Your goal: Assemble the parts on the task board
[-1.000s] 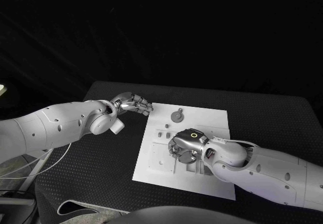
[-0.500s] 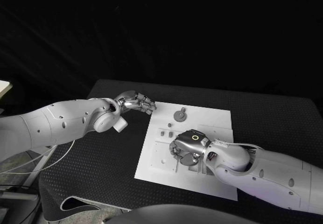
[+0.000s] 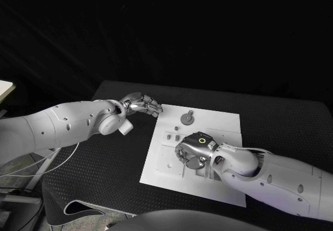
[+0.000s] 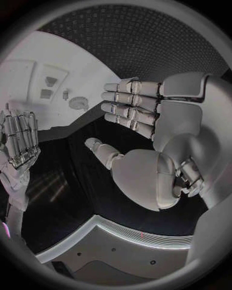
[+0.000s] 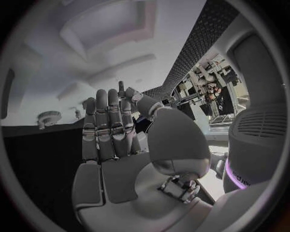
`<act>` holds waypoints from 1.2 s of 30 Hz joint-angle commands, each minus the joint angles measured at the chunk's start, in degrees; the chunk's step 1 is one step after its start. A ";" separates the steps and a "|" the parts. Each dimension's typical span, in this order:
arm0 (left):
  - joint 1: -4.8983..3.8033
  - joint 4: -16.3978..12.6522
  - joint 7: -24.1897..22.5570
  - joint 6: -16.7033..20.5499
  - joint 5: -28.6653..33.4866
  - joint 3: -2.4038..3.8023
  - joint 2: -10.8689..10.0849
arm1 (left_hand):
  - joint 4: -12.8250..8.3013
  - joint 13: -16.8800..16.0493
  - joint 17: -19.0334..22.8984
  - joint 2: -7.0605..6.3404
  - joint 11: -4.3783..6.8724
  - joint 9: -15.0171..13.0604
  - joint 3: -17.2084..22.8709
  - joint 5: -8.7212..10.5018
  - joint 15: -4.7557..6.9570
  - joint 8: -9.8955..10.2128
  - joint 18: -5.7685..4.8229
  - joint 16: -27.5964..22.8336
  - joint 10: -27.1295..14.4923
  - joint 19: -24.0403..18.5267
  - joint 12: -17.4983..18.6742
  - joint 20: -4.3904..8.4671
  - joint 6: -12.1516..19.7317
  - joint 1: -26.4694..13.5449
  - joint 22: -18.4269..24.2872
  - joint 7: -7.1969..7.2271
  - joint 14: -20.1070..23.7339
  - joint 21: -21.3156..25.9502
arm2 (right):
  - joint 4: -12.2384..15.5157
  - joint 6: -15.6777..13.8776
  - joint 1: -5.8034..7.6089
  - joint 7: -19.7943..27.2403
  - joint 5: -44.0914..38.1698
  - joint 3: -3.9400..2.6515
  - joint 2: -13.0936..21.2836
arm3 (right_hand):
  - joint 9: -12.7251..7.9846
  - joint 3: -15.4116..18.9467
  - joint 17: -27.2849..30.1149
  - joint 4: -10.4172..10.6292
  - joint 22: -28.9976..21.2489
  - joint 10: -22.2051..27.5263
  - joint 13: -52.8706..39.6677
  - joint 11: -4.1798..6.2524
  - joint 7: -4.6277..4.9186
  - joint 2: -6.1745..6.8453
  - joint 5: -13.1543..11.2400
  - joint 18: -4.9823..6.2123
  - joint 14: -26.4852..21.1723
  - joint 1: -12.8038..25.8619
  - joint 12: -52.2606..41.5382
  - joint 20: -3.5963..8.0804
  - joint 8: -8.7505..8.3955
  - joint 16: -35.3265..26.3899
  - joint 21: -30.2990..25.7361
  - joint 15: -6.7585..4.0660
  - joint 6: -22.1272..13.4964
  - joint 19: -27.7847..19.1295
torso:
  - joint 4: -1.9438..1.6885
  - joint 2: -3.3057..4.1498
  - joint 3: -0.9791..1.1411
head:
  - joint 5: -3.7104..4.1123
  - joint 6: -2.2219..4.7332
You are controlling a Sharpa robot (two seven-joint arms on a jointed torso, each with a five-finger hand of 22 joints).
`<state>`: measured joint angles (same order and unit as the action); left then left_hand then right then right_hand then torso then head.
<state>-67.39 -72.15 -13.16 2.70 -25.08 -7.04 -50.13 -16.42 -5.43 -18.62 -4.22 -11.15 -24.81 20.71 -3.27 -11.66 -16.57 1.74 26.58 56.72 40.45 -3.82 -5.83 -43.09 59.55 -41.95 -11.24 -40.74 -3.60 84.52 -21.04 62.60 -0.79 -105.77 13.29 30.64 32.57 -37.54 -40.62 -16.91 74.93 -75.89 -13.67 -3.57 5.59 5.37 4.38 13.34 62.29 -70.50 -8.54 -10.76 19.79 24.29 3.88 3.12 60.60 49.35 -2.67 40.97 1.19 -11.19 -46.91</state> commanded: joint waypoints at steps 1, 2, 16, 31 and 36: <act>-0.11 -0.17 -0.46 -0.03 0.14 0.05 0.25 | -0.03 0.07 -0.08 0.07 -0.05 -0.07 -0.10 0.28 -0.16 -0.20 0.40 -0.40 -0.09 -0.14 -0.21 -0.30 0.45 -0.03 0.09 -1.45 0.13 -0.36 | -0.78 -1.00 -0.09 -0.45 -1.08 -0.01 -0.62 | 0.10 -0.16 -0.06 0.08 0.20 -0.10 -0.07 0.23 0.10 -0.16 0.22 0.35 0.26 -0.53 0.17 -0.20 -0.14 -0.30 -0.05 0.28 -0.10 0.23 | 0.01 0.00 -0.02 | -0.08 -0.02; -0.11 -0.16 -0.48 -0.02 0.14 0.05 0.29 | -0.03 0.07 -0.08 0.07 -0.05 -0.07 -0.10 0.28 -0.16 -0.20 0.40 -0.40 -0.09 -0.14 -0.21 -0.30 0.45 -0.03 0.09 -1.45 0.13 -0.36 | -0.97 -1.13 -0.18 -0.47 -1.08 -0.01 -0.78 | 0.11 -0.16 -0.07 0.08 0.20 -0.10 -0.07 0.23 0.10 -0.15 0.22 0.35 0.26 -0.53 0.18 -0.20 -0.14 -0.30 -0.05 0.28 -0.10 0.24 | 0.00 0.00 -0.03 | -0.10 0.00; -0.12 -0.16 -0.44 0.06 0.13 0.05 0.46 | 0.01 0.09 -0.09 0.08 -0.06 -0.07 -0.11 0.28 -0.17 -0.21 0.39 -0.42 -0.08 -0.14 -0.21 -0.31 0.47 -0.08 0.13 -1.46 0.14 -0.36 | -2.59 -1.47 -0.61 -1.43 -1.54 -0.01 -1.87 | 0.16 -0.17 -0.10 0.08 0.21 -0.11 -0.13 0.23 0.10 -0.15 0.22 0.38 0.28 -0.51 0.19 -0.20 -0.16 -0.34 -0.05 0.28 -0.08 0.27 | -0.08 -0.01 -0.02 | -0.72 -0.19; -0.15 -0.23 -0.40 0.00 0.13 0.05 0.49 | 0.02 0.12 -0.11 0.09 -0.05 -0.08 -0.11 0.28 -0.17 -0.25 0.39 -0.43 -0.07 -0.14 -0.21 -0.31 0.45 -0.11 0.18 -1.45 0.13 -0.37 | -3.51 -0.95 -0.75 -1.33 -1.37 -0.01 -2.41 | 0.22 -0.18 -0.15 0.09 0.23 -0.13 -0.20 0.24 0.09 -0.15 0.22 0.40 0.32 -0.47 0.22 -0.21 -0.19 -0.38 -0.05 0.27 -0.07 0.30 | 0.01 -0.01 0.02 | -1.59 -0.65; -0.16 -0.20 -0.38 0.01 0.13 0.05 0.51 | 0.02 0.13 -0.11 0.09 -0.05 -0.08 -0.11 0.28 -0.17 -0.25 0.39 -0.44 -0.07 -0.14 -0.21 -0.31 0.45 -0.12 0.19 -1.44 0.13 -0.37 | -3.86 -0.19 -0.86 -1.22 -1.05 -0.01 -2.75 | 0.24 -0.18 -0.16 0.09 0.24 -0.12 -0.22 0.24 0.10 -0.16 0.22 0.41 0.32 -0.46 0.23 -0.22 -0.20 -0.40 -0.05 0.27 -0.08 0.30 | 0.03 0.01 0.07 | -1.74 -0.81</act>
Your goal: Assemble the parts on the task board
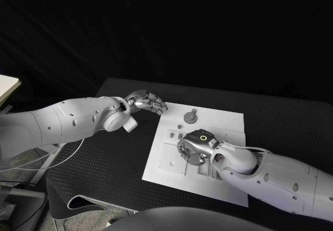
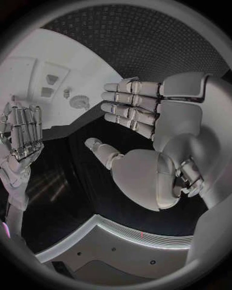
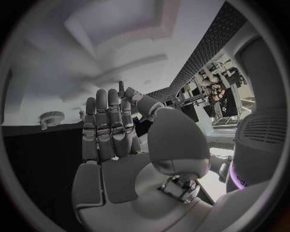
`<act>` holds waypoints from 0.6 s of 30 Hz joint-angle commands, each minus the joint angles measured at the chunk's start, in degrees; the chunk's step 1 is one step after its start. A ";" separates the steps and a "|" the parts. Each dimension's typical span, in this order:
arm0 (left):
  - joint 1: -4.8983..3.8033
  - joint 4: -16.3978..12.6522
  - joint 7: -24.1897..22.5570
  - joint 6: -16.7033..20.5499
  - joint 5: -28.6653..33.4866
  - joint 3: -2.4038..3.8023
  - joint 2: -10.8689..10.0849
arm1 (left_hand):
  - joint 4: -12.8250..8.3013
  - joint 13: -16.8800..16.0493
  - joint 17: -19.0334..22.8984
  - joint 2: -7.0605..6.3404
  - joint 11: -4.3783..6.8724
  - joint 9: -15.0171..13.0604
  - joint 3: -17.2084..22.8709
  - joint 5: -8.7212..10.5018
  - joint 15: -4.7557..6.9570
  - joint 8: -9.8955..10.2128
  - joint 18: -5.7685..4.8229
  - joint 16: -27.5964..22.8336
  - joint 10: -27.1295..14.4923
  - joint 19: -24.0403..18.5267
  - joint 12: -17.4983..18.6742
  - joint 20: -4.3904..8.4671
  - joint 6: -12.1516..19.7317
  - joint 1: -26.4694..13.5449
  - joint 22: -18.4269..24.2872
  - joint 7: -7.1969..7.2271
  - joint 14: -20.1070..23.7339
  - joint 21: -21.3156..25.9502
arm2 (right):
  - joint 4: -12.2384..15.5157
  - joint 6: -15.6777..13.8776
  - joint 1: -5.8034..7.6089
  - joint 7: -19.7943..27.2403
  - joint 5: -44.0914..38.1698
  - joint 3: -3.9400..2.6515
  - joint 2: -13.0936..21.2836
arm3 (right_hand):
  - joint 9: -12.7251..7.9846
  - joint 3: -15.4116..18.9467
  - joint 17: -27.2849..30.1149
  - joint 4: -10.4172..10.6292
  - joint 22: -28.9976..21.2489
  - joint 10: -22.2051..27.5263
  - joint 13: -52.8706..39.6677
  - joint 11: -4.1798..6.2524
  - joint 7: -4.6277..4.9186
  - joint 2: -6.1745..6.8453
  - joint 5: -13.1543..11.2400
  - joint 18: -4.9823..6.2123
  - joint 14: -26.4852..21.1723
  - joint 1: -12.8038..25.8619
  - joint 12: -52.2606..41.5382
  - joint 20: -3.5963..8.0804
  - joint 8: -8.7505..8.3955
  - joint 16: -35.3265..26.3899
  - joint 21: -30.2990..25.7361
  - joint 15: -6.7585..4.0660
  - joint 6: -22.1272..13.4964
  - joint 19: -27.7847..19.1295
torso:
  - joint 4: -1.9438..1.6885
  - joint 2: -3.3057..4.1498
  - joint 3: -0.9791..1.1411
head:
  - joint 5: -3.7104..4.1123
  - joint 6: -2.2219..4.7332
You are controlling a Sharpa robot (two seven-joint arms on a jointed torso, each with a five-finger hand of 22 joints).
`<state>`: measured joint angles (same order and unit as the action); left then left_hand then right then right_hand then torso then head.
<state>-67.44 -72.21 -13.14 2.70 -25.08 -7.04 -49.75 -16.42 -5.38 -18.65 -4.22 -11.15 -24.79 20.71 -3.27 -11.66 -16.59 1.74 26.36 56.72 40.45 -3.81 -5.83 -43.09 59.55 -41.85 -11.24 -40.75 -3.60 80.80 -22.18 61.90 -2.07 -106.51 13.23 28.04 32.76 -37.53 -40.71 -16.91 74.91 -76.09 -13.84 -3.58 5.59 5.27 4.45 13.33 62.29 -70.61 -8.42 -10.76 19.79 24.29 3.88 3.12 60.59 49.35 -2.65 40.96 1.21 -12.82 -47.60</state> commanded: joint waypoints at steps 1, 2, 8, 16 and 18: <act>-0.11 -0.14 -0.37 0.00 0.13 0.04 0.13 | 0.02 0.09 -0.08 0.09 -0.05 -0.10 -0.10 0.28 -0.17 -0.23 0.38 -0.22 -0.07 -0.14 -0.21 -0.31 0.45 -0.12 0.09 -1.44 0.13 -0.37 | -0.17 1.20 -0.18 0.03 -0.24 0.05 -0.25 | 0.06 -0.19 -0.07 0.09 0.25 0.08 -0.06 0.25 0.10 -0.07 0.16 0.41 0.32 -0.35 0.11 -0.22 -0.20 -0.41 -0.05 0.27 -0.07 0.30 | 0.02 0.02 0.05 | -0.11 -0.13; -0.12 -0.12 -0.35 0.00 0.13 0.04 0.13 | 0.02 0.09 -0.08 0.09 -0.05 -0.10 -0.11 0.28 -0.17 -0.24 0.38 -0.22 -0.07 -0.14 -0.21 -0.31 0.45 -0.12 0.09 -1.44 0.13 -0.37 | -0.25 1.39 -0.20 0.01 -0.20 0.05 -0.36 | 0.06 -0.19 -0.07 0.09 0.25 0.08 -0.06 0.25 0.10 -0.07 0.16 0.41 0.32 -0.34 0.11 -0.22 -0.20 -0.41 -0.06 0.27 -0.08 0.30 | 0.03 0.03 0.06 | -0.19 -0.18; -0.14 -0.10 -0.28 0.01 0.13 0.04 0.22 | 0.01 0.10 -0.09 0.08 -0.05 -0.10 -0.10 0.28 -0.17 -0.24 0.38 -0.22 -0.07 -0.14 -0.21 -0.31 0.46 -0.12 0.10 -1.44 0.12 -0.37 | -0.44 1.53 -0.25 -0.18 -0.31 0.06 -0.41 | 0.08 -0.19 -0.08 0.09 0.25 0.10 -0.09 0.24 0.11 -0.11 0.16 0.41 0.31 -0.30 0.13 -0.23 -0.23 -0.44 -0.07 0.28 -0.09 0.28 | 0.10 0.06 0.10 | -0.33 -0.29; -0.14 -0.09 -0.25 -0.02 0.12 0.04 0.26 | 0.02 0.11 -0.09 0.10 -0.05 -0.10 -0.09 0.28 -0.17 -0.24 0.38 -0.23 -0.07 -0.14 -0.20 -0.31 0.47 -0.13 0.13 -1.44 0.13 -0.37 | -0.14 2.25 -0.25 -0.34 -0.32 0.06 -0.31 | 0.11 -0.19 -0.09 0.09 0.25 0.11 -0.12 0.23 0.12 -0.13 0.15 0.41 0.29 -0.26 0.15 -0.24 -0.26 -0.48 -0.09 0.28 -0.11 0.26 | 0.05 0.02 0.08 | -0.42 -0.48; -0.15 -0.10 -0.25 -0.04 0.12 0.04 0.25 | 0.02 0.11 -0.09 0.11 -0.05 -0.10 -0.09 0.28 -0.17 -0.24 0.38 -0.23 -0.07 -0.14 -0.21 -0.31 0.47 -0.13 0.13 -1.44 0.13 -0.37 | -0.04 2.36 -0.25 -0.30 -0.24 0.07 -0.34 | 0.11 -0.19 -0.10 0.09 0.25 0.11 -0.12 0.23 0.12 -0.14 0.15 0.41 0.29 -0.26 0.16 -0.24 -0.26 -0.49 -0.09 0.28 -0.11 0.25 | 0.07 0.01 0.08 | -0.42 -0.51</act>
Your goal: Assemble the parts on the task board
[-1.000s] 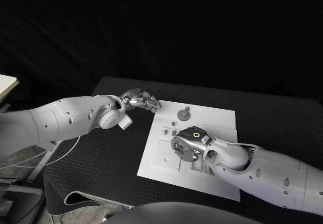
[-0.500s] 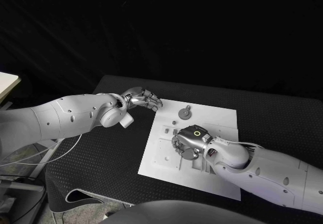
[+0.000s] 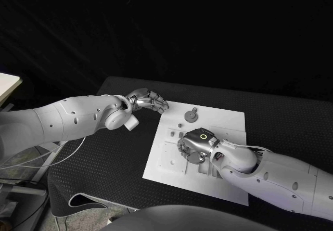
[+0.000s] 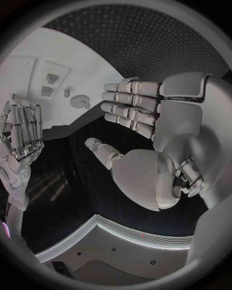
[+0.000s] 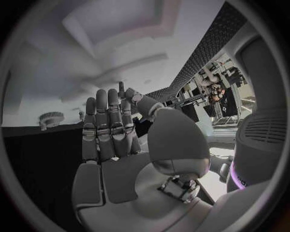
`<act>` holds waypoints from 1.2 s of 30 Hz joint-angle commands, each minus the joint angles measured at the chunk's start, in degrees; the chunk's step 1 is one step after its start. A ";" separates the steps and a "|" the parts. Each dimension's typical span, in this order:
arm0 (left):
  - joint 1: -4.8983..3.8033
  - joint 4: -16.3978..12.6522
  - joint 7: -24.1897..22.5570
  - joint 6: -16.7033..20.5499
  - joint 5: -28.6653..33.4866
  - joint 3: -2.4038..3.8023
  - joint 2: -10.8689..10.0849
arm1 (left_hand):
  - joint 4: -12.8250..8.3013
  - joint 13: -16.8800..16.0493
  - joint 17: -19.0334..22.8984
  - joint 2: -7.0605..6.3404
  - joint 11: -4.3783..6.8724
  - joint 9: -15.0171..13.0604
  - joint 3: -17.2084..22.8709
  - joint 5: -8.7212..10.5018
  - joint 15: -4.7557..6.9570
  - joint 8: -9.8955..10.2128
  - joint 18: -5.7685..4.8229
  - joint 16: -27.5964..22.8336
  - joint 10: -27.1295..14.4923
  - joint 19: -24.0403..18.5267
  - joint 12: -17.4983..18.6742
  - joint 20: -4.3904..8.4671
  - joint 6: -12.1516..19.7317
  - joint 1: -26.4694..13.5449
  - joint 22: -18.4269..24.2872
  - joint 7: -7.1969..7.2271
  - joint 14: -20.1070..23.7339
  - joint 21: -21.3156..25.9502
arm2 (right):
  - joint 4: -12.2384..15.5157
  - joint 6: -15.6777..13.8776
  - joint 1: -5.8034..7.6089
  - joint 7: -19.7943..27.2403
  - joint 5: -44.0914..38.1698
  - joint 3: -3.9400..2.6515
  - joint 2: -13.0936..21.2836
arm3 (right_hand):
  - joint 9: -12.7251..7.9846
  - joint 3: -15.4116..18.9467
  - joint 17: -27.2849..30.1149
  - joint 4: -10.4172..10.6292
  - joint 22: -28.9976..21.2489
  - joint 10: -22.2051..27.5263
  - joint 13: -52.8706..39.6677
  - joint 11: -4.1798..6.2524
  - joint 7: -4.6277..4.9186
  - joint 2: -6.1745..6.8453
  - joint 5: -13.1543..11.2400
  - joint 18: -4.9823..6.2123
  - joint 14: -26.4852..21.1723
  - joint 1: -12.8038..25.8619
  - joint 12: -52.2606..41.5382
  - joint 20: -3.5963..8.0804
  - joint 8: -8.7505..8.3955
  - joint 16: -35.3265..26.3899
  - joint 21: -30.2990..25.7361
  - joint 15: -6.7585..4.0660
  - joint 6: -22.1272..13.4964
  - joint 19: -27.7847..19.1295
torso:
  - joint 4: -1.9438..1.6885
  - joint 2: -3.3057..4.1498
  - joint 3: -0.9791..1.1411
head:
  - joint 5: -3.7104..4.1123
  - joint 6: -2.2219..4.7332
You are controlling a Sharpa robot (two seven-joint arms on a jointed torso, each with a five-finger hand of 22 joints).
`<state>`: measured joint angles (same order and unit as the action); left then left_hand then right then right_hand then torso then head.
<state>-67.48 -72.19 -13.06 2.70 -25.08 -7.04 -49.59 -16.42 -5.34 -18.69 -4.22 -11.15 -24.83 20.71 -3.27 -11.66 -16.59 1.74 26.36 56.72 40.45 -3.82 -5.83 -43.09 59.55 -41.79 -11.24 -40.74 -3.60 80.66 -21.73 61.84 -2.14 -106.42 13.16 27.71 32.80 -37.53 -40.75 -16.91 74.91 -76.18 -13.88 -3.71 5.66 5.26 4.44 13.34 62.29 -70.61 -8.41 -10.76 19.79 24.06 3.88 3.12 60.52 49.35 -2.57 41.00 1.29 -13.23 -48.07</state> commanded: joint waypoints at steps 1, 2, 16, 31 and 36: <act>-0.10 -0.14 -0.34 -0.07 0.12 0.04 0.11 | 0.02 0.07 -0.06 0.11 -0.05 -0.06 -0.09 0.28 -0.17 -0.25 0.38 -0.23 -0.07 -0.14 -0.20 -0.31 0.47 -0.13 0.08 -1.44 0.13 -0.36 | 0.17 1.96 -0.19 -0.22 -0.24 0.14 -0.01 | 0.08 -0.19 -0.06 0.09 0.26 0.20 -0.08 0.36 0.04 -0.14 0.16 0.41 0.28 -0.25 0.16 -0.25 -0.26 -0.27 -0.09 0.28 -0.04 0.25 | -0.01 -0.02 0.00 | 0.00 -0.04; -0.10 -0.14 -0.34 -0.09 0.12 0.04 0.11 | 0.02 0.07 -0.06 0.11 -0.05 -0.06 -0.09 0.28 -0.17 -0.25 0.38 -0.24 -0.07 -0.15 -0.20 -0.31 0.47 -0.13 0.08 -1.44 0.13 -0.36 | 0.22 2.03 -0.19 -0.22 -0.24 0.14 0.00 | 0.08 -0.19 -0.06 0.09 0.26 0.20 -0.09 0.36 0.05 -0.14 0.16 0.41 0.28 -0.24 0.16 -0.25 -0.27 -0.27 -0.09 0.28 -0.04 0.25 | -0.01 -0.03 -0.02 | -0.01 -0.04; -0.10 -0.07 -0.34 -0.16 0.12 0.04 0.13 | 0.05 0.09 -0.07 0.14 -0.06 -0.06 -0.09 0.28 -0.18 -0.26 0.37 -0.25 -0.07 -0.14 -0.20 -0.32 0.47 -0.19 0.12 -1.44 0.13 -0.37 | 0.33 2.19 -0.25 -0.09 0.08 0.16 0.00 | 0.12 -0.19 -0.08 0.08 0.26 0.21 -0.13 0.36 0.05 -0.18 0.16 0.41 0.27 -0.19 0.19 -0.26 -0.30 -0.33 -0.11 0.28 -0.06 0.21 | -0.04 -0.03 -0.07 | 0.10 -0.04; -0.10 0.09 -0.25 -0.26 0.11 0.04 0.21 | 0.04 0.12 -0.09 0.17 -0.06 -0.06 -0.08 0.28 -0.18 -0.27 0.37 -0.26 -0.07 -0.14 -0.20 -0.31 0.48 -0.21 0.16 -1.44 0.13 -0.37 | 0.93 3.05 -0.25 0.22 0.63 0.17 0.14 | 0.16 -0.19 -0.11 0.08 0.26 0.23 -0.18 0.35 0.06 -0.22 0.16 0.42 0.27 -0.14 0.22 -0.28 -0.33 -0.38 -0.12 0.28 -0.07 0.19 | 0.00 -0.03 -0.02 | 0.05 -0.16; -0.10 0.14 -0.29 -0.21 0.11 0.04 0.23 | 0.03 0.13 -0.09 0.17 -0.06 -0.06 -0.08 0.28 -0.17 -0.27 0.37 -0.27 -0.08 -0.15 -0.19 -0.31 0.50 -0.21 0.17 -1.45 0.13 -0.37 | 0.86 3.11 -0.31 0.08 0.47 0.18 0.14 | 0.18 -0.19 -0.12 0.07 0.26 0.24 -0.20 0.35 0.07 -0.23 0.16 0.42 0.26 -0.13 0.24 -0.28 -0.35 -0.40 -0.12 0.28 -0.08 0.18 | 0.01 -0.04 0.00 | 0.04 -0.26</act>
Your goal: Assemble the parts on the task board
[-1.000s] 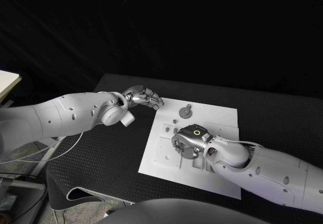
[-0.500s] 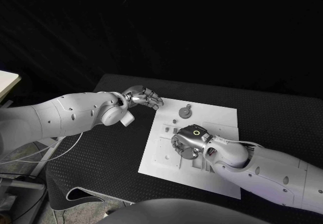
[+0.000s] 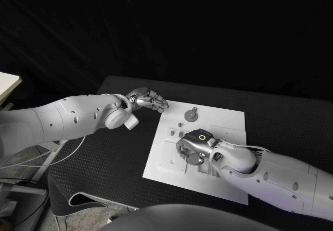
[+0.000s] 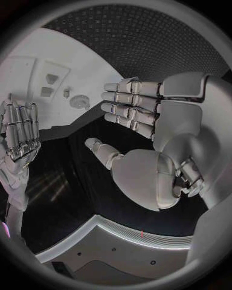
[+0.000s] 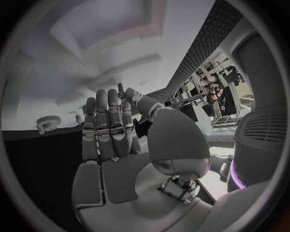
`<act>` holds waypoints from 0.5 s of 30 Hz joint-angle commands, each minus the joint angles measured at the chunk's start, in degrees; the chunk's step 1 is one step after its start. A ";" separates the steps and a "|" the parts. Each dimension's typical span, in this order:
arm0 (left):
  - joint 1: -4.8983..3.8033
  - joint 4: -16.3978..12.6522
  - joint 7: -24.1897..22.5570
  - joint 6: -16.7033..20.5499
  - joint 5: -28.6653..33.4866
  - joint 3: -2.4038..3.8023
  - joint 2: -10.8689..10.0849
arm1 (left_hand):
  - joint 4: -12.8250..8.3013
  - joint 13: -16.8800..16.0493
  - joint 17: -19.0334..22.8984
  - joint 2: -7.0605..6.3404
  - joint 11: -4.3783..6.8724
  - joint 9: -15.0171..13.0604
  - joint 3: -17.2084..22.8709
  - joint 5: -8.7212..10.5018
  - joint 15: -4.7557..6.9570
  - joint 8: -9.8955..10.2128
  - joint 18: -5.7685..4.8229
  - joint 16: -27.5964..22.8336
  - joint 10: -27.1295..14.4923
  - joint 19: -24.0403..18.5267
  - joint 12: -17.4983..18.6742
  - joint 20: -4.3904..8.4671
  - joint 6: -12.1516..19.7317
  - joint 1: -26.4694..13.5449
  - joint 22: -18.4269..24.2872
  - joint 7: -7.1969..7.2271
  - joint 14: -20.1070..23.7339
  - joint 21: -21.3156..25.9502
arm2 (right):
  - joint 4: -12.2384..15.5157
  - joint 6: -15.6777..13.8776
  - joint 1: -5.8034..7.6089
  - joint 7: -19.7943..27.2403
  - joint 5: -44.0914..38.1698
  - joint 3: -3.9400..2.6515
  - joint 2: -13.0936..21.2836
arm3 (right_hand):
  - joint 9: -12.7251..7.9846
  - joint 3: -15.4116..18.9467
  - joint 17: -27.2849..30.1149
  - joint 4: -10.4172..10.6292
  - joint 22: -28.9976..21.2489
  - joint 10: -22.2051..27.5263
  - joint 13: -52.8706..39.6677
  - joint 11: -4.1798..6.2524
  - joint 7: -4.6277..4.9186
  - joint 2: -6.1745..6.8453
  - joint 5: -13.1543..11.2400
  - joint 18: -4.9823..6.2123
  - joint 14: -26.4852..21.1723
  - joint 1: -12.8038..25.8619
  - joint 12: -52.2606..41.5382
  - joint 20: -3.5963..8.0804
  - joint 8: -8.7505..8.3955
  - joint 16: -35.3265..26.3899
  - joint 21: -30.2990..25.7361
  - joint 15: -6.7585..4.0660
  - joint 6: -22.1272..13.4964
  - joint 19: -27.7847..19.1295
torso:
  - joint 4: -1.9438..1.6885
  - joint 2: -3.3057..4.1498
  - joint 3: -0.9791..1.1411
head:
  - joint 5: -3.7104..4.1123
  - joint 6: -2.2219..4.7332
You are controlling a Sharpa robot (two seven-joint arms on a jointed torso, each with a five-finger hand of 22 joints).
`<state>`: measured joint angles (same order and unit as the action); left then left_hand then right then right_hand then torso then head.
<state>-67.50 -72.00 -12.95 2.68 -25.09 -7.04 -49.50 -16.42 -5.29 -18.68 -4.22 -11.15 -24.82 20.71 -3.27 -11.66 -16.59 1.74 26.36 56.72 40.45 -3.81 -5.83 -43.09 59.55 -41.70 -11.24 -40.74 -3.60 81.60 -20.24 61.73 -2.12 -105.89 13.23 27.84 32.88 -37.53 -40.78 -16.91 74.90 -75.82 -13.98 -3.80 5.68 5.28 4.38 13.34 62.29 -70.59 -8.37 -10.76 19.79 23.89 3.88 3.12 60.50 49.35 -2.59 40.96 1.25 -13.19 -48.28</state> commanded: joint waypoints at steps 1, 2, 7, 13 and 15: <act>-0.09 -0.06 -0.39 -0.20 0.11 0.04 0.14 | 0.03 0.08 -0.10 0.17 -0.06 -0.08 -0.08 0.28 -0.17 -0.27 0.37 -0.27 -0.08 -0.15 -0.19 -0.31 0.50 -0.21 0.08 -1.45 0.13 -0.37 | -0.15 1.69 -0.20 0.05 -0.06 0.11 0.00 | 0.10 -0.19 -0.09 0.07 0.26 -0.12 -0.10 0.45 0.05 -0.25 0.22 0.42 0.26 -0.15 0.19 -0.29 -0.35 -0.24 -0.12 0.29 -0.06 0.17 | 0.03 0.00 0.04 | -0.01 -0.05; -0.09 -0.07 -0.40 -0.19 0.11 0.04 0.15 | 0.03 0.09 -0.10 0.17 -0.06 -0.08 -0.08 0.28 -0.17 -0.27 0.37 -0.27 -0.08 -0.15 -0.19 -0.31 0.50 -0.21 0.08 -1.45 0.13 -0.37 | -0.15 1.71 -0.20 0.02 -0.06 0.11 0.01 | 0.10 -0.20 -0.09 0.07 0.26 -0.11 -0.10 0.45 0.05 -0.26 0.22 0.42 0.26 -0.15 0.20 -0.29 -0.36 -0.24 -0.12 0.29 -0.07 0.17 | 0.03 -0.01 0.02 | 0.00 -0.03; -0.09 -0.09 -0.39 -0.18 0.11 0.04 0.12 | 0.02 0.10 -0.11 0.17 -0.06 -0.08 -0.07 0.28 -0.17 -0.28 0.37 -0.28 -0.08 -0.15 -0.19 -0.31 0.51 -0.21 0.10 -1.45 0.14 -0.37 | -0.24 2.32 -0.20 -0.14 -0.16 0.12 -0.14 | 0.12 -0.20 -0.10 0.07 0.26 -0.11 -0.12 0.44 0.05 -0.26 0.22 0.43 0.25 -0.14 0.21 -0.29 -0.37 -0.26 -0.13 0.29 -0.07 0.15 | -0.03 0.02 -0.02 | 0.04 -0.13; -0.09 -0.16 -0.35 -0.18 0.11 0.04 0.09 | 0.02 0.10 -0.11 0.17 -0.06 -0.08 -0.07 0.28 -0.17 -0.28 0.37 -0.29 -0.08 -0.15 -0.19 -0.31 0.51 -0.20 0.11 -1.45 0.14 -0.37 | -0.70 2.74 -0.20 -0.52 -0.40 0.18 -0.42 | 0.14 -0.20 -0.11 0.07 0.26 -0.09 -0.14 0.43 0.06 -0.28 0.22 0.42 0.23 -0.12 0.24 -0.30 -0.39 -0.30 -0.13 0.30 -0.09 0.13 | 0.01 0.02 -0.02 | 0.05 -0.11; -0.09 -0.19 -0.35 -0.18 0.11 0.04 0.09 | 0.02 0.11 -0.11 0.17 -0.06 -0.08 -0.07 0.28 -0.17 -0.28 0.37 -0.29 -0.08 -0.15 -0.19 -0.31 0.51 -0.20 0.12 -1.45 0.14 -0.37 | -1.02 3.45 -0.20 -0.44 -0.34 0.19 -0.54 | 0.15 -0.20 -0.12 0.08 0.26 -0.07 -0.15 0.43 0.06 -0.29 0.22 0.42 0.22 -0.10 0.25 -0.31 -0.41 -0.31 -0.14 0.30 -0.10 0.12 | 0.01 0.02 -0.02 | 0.05 -0.11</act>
<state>-67.50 -72.04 -12.93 2.68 -25.09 -7.04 -49.50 -16.42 -5.24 -18.72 -4.22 -11.14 -24.82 20.71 -3.27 -11.66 -16.59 1.74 26.36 56.72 40.45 -3.81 -5.83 -43.09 59.55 -41.64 -11.24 -40.74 -3.60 80.98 -19.63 61.80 -2.19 -105.83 13.18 27.38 32.98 -37.53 -40.83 -16.91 74.95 -75.98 -14.17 -3.68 5.69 5.29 4.38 13.34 62.29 -70.58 -8.37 -10.76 19.54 23.84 3.88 3.12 60.49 49.35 -2.58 40.96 1.25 -13.13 -48.40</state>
